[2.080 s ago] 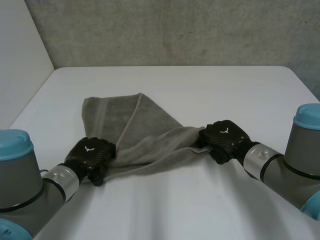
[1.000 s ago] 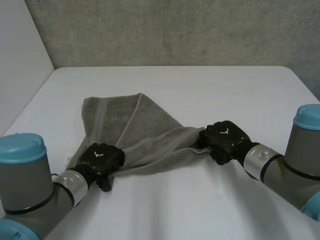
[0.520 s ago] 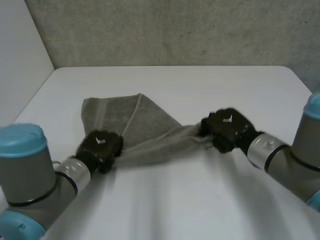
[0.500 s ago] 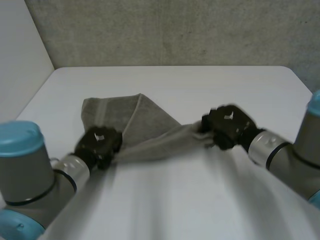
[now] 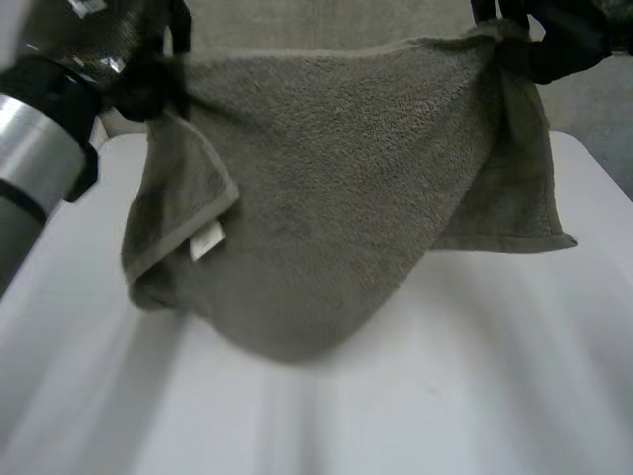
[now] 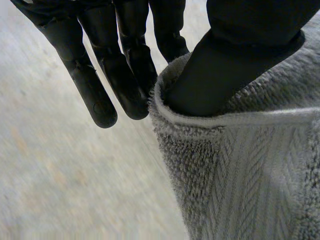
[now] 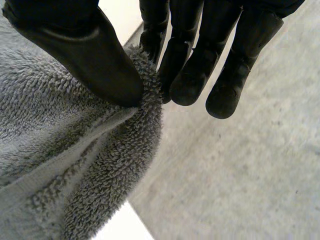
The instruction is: Fold the towel.
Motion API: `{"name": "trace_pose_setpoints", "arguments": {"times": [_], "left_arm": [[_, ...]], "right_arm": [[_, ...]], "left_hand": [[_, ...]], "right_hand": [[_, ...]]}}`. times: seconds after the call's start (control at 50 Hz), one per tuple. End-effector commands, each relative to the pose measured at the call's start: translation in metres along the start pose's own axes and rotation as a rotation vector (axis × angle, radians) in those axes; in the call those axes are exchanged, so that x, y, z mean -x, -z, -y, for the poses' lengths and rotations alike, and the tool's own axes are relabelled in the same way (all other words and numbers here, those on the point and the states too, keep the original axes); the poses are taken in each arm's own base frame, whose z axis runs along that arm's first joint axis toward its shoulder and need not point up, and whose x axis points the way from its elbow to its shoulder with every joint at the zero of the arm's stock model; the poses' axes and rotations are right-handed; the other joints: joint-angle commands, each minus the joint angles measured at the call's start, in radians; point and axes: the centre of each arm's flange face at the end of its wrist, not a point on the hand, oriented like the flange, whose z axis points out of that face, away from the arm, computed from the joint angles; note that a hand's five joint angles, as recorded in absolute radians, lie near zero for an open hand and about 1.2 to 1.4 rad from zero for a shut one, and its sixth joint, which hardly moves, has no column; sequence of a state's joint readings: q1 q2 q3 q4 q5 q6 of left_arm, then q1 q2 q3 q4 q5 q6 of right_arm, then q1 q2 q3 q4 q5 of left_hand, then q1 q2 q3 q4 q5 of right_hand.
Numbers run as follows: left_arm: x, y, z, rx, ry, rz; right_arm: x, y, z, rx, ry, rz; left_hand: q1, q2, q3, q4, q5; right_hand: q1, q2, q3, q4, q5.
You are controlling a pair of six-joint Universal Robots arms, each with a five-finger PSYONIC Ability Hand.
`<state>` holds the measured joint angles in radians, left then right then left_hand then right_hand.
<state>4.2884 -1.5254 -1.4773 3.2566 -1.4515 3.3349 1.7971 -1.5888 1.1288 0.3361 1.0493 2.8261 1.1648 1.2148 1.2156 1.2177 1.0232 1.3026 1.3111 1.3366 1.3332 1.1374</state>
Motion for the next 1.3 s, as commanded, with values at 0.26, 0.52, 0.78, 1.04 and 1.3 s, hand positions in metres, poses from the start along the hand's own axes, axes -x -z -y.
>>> {"name": "trace_pose_setpoints", "arguments": {"times": [0.26, 0.52, 0.78, 1.04, 1.3], "left_arm": [[-0.012, -0.091, -0.116, 0.201, -0.195, -0.058], [0.024, -0.113, 0.054, -0.578, -0.219, 0.306], [0.013, -0.080, -0.068, -0.165, -0.242, 0.160], [-0.020, -0.022, -0.205, 0.236, -0.202, -0.062], [-0.015, -0.013, -0.237, 0.330, -0.185, -0.055]], "right_arm": [[0.035, -0.096, -0.131, 0.279, 0.084, 0.096], [-0.022, -0.090, 0.018, -0.490, 0.351, -0.372], [0.028, -0.088, -0.090, -0.002, 0.124, 0.007], [0.083, -0.070, -0.225, 0.444, -0.065, 0.193], [0.097, -0.059, -0.276, 0.493, -0.050, 0.118]], "left_hand": [[0.231, 0.181, 0.181, 0.179, 0.198], [0.231, 0.181, 0.181, 0.179, 0.198], [0.231, 0.181, 0.181, 0.179, 0.198], [0.231, 0.181, 0.181, 0.179, 0.198], [0.231, 0.181, 0.181, 0.179, 0.198]], "right_hand": [[0.094, 0.085, 0.060, 0.063, 0.084], [0.094, 0.085, 0.060, 0.063, 0.084], [0.094, 0.085, 0.060, 0.063, 0.084], [0.094, 0.085, 0.060, 0.063, 0.084], [0.094, 0.085, 0.060, 0.063, 0.084]]}}
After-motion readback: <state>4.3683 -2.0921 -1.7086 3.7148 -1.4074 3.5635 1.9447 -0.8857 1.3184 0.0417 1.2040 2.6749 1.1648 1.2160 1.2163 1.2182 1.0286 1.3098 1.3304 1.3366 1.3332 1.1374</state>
